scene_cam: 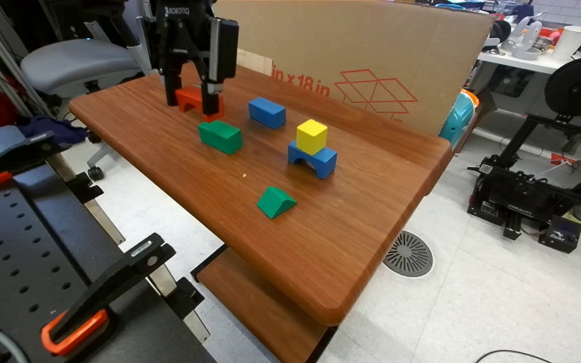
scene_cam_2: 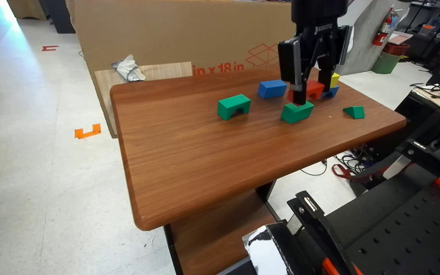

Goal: Put the orange block on the table

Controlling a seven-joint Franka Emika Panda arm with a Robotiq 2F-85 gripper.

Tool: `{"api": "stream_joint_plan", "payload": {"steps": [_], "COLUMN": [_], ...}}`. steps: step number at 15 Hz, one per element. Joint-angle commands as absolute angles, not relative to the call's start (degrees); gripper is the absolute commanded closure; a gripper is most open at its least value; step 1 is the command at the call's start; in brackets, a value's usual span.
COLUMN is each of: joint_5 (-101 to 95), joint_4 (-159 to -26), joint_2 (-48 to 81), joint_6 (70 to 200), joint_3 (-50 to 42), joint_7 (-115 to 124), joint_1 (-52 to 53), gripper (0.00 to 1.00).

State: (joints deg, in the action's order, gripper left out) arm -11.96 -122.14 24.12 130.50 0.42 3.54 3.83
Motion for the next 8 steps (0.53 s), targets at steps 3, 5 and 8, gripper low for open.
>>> {"api": "stream_joint_plan", "payload": {"steps": [3, 5, 8], "joint_5": [-12.28, -12.66, -12.77], "joint_4": [-124.44, -124.57, -123.86], "joint_2": [22.38, 23.12, 24.6], "joint_6": [129.1, 129.38, 129.31], "joint_3": [1.84, 2.1, 2.41], "joint_7": [5.73, 6.85, 7.54], "joint_1": [7.09, 8.36, 9.77], "gripper": [0.57, 0.57, 0.57]}}
